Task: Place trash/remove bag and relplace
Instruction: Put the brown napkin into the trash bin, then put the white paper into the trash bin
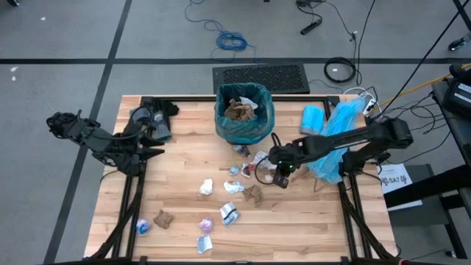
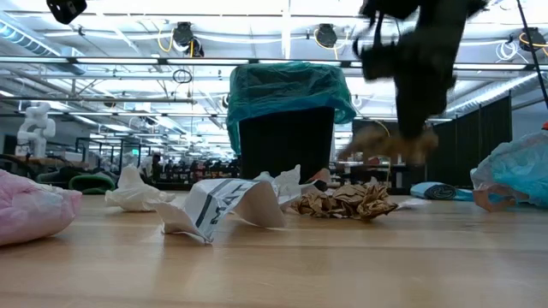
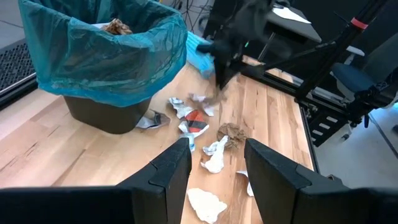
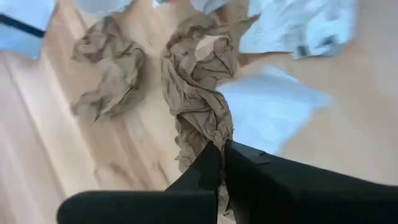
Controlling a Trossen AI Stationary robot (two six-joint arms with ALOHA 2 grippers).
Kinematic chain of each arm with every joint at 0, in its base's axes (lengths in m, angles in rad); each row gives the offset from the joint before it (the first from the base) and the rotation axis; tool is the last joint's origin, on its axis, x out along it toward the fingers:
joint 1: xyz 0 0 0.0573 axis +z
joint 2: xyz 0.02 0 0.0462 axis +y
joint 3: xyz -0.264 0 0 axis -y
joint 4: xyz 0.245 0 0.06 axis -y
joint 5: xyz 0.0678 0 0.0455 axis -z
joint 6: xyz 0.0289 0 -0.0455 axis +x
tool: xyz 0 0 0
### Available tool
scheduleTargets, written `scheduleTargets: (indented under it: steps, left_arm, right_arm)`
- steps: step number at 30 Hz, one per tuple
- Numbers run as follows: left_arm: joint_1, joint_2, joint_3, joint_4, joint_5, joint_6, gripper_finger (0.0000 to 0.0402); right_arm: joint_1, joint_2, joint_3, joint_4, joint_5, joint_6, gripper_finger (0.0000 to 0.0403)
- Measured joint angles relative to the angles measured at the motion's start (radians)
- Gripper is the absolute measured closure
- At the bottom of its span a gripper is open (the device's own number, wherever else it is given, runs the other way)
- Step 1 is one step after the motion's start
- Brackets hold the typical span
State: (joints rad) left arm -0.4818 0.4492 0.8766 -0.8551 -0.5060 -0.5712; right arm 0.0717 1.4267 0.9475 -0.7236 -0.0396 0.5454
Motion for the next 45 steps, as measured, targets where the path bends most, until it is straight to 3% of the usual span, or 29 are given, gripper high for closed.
scheduleTargets:
  steps: [9,16,22,31,36,41,45]
  left_arm:
    - [0.000,0.000,0.000,-0.019,0.000,0.000,0.0247]
    - [0.000,0.000,0.000,-0.019,0.000,0.000,0.0247]
    - [0.000,0.000,0.000,-0.018,0.000,0.000,0.0247]
    - [0.000,0.000,0.000,-0.014,0.000,0.000,0.0247]
    - [0.000,0.000,0.000,-0.013,0.000,-0.001,0.0247]
    - [0.000,0.000,0.000,-0.013,0.000,-0.001,0.0247]
    - [0.000,0.000,0.000,-0.013,0.000,-0.001,0.0247]
  right_arm:
    - [0.008,-0.148,0.433,-0.416,0.210,-0.020,0.0403]
    - [-0.011,-0.172,0.666,-0.431,0.352,-0.123,0.0403]
    - [-0.106,-0.124,0.683,-0.241,0.350,-0.257,0.0403]
    - [-0.240,0.060,0.683,0.111,0.348,-0.452,0.0392]
    - [-0.320,0.143,0.683,0.176,0.341,-0.430,0.0355]
    - [-0.389,0.192,0.682,0.154,0.212,-0.342,0.0302]
    - [-0.407,0.197,0.682,0.145,0.187,-0.325,0.0267]
